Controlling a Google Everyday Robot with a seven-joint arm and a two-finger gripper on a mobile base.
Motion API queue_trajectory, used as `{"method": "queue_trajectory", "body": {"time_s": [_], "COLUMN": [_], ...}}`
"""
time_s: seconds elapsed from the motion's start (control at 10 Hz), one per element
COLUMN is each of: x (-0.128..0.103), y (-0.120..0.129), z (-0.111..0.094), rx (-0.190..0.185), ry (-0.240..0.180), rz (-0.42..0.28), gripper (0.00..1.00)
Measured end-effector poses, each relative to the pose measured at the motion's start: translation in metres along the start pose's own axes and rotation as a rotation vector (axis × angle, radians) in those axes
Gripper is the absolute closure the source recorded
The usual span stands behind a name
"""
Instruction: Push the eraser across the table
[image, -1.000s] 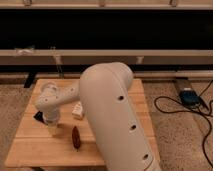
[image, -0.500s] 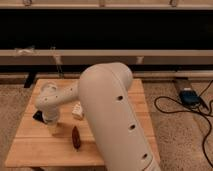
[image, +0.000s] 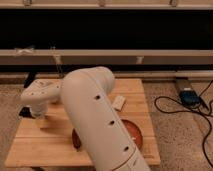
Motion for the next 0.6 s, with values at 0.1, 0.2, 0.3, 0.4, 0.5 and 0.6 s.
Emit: {"method": "queue_trajectory", "body": {"time_s": [0.1, 0.2, 0.3, 0.4, 0.5, 0.6], "x": [-0.008, -0.012, -0.013, -0.011, -0.006, -0.002], "y": [-0.004, -0.007, -0.007, -0.009, -0.009, -0.007], "z": [0.001, 0.001, -0.001, -0.004, -0.009, -0.014], "rx": [0.001, 0.006, 0.010, 0.016, 0.024, 0.028], "ry": [-0.004, -0.008, -0.009, -0.010, -0.010, -0.010], "rz": [-0.021, -0.034, -0.038, -0.038, -0.032, -0.027], "gripper": [0.41, 0.39, 0.32, 0.24, 0.20, 0.20]}}
